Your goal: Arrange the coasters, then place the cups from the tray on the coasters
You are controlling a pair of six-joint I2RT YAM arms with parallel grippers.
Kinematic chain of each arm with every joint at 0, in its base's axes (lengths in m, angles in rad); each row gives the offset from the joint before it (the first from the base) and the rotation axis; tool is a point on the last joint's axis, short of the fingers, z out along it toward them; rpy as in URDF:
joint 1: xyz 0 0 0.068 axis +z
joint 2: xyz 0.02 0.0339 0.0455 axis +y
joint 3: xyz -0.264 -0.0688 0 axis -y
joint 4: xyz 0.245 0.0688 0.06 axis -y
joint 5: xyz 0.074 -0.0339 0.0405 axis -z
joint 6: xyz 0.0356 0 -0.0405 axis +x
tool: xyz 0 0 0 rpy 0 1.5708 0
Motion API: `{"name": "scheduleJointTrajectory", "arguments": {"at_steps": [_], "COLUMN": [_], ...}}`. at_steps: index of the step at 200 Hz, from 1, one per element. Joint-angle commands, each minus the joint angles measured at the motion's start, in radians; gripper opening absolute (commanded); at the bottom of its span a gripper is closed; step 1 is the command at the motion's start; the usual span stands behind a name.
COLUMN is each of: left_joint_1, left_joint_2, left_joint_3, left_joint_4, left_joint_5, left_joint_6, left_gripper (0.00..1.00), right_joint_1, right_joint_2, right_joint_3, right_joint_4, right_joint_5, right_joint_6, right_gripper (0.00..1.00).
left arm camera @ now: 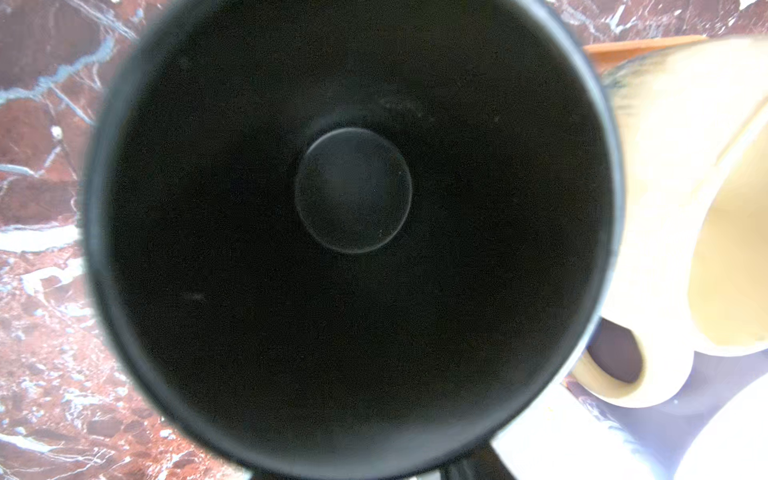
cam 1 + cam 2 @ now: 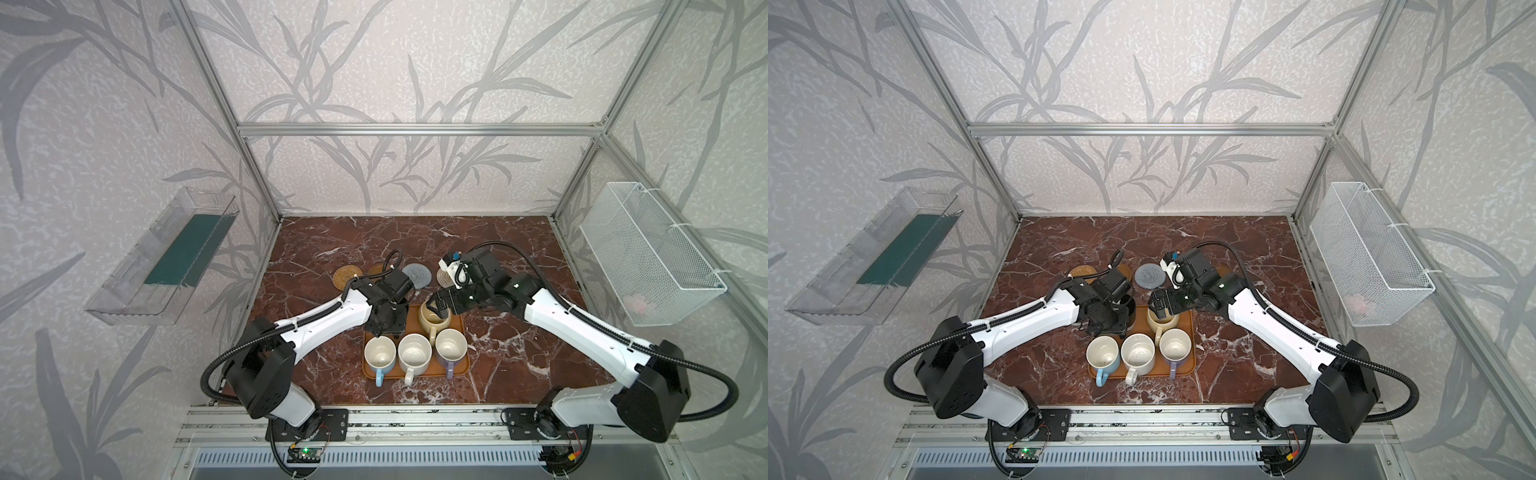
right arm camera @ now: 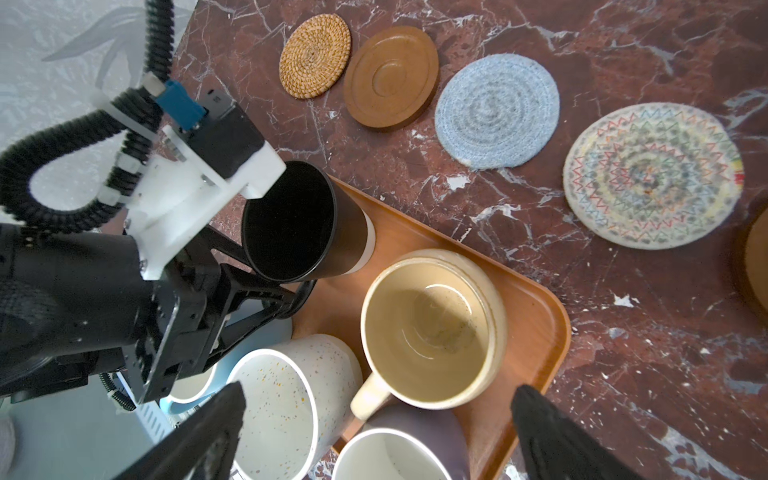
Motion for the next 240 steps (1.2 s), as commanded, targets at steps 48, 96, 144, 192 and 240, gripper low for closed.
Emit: {"name": "scheduleJointTrajectory", "arguments": {"at_steps": [48, 96, 144, 192, 240], "left_joint_1": [-0.003, -0.003, -0.003, -0.003, -0.003], "left_joint_2": [-0.017, 0.001, 0.015, 0.021, 0.037], "left_joint_3": [-0.017, -0.013, 0.002, 0.001, 0.014], "left_joint_4": [0.024, 0.042, 0.017, 0.019, 0.013], "left_joint_5": [0.002, 0.009, -0.011, -0.02, -0.023], "left_joint_6": [0.006, 0.013, 0.025, 0.03, 0.037], "left_gripper": [0.32, 0.32, 0.33, 0.35, 0.38], "right_joint_1": [0.025, 0.027, 0.027, 0.027, 0.026], "right_joint_2": [0.011, 0.015, 0.012, 0.014, 0.028], "right_joint_3": [0.05, 0.064, 0.082, 0.085, 0.101], "right_joint_4": [0.028, 0.027, -0.007, -0.008, -0.033], "right_joint_5": [-0.013, -0.01, 0.024, 0.027, 0.042], "right_joint_6": [-0.007, -0.006, -0.038, -0.04, -0.054], "right_gripper": [1.0, 1.0, 1.0, 1.0, 0.99]}}
